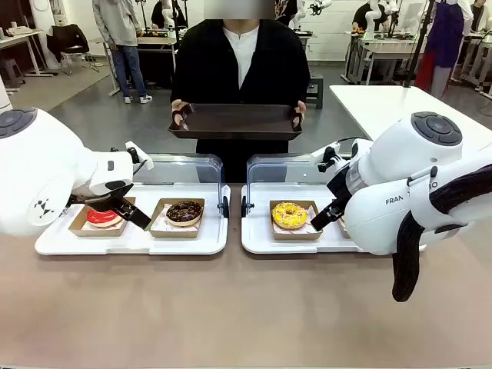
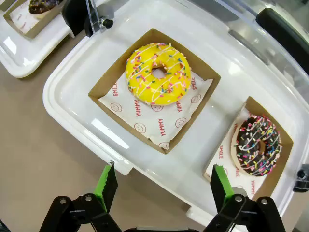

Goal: Provide the desired donut to the person.
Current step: Pick up and lift the Paper togo box containing the Donut pointed at by the person.

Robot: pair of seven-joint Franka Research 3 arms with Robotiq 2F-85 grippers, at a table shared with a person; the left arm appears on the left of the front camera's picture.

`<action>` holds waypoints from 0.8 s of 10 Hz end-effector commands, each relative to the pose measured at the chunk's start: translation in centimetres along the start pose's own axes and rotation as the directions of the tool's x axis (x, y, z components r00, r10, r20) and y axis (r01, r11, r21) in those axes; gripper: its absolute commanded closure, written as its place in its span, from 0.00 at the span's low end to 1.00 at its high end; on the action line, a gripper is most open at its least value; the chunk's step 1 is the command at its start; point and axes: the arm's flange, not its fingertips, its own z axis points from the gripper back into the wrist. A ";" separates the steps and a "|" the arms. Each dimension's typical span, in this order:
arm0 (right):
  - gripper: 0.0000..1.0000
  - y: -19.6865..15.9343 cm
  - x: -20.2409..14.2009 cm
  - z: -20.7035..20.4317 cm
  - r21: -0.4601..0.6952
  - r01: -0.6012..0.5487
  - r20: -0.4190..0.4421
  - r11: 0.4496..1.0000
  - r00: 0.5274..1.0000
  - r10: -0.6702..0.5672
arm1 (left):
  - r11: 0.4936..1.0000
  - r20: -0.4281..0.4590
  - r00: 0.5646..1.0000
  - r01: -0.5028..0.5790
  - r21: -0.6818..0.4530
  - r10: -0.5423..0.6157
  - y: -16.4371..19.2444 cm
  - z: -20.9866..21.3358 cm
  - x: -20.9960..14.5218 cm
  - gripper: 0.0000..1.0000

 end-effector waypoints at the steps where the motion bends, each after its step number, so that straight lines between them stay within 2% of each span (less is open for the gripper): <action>1: 0.00 0.0 0.0 0.0 0.000 0.000 0.000 1.000 1.000 0.000 | 1.000 0.000 1.000 0.000 0.000 0.000 0.0 0.0 0.0 0.00; 8: 0.00 0.0 0.0 0.0 0.000 0.000 0.000 1.000 1.000 0.000 | 1.000 0.000 1.000 0.000 0.000 0.000 0.0 0.0 0.0 0.00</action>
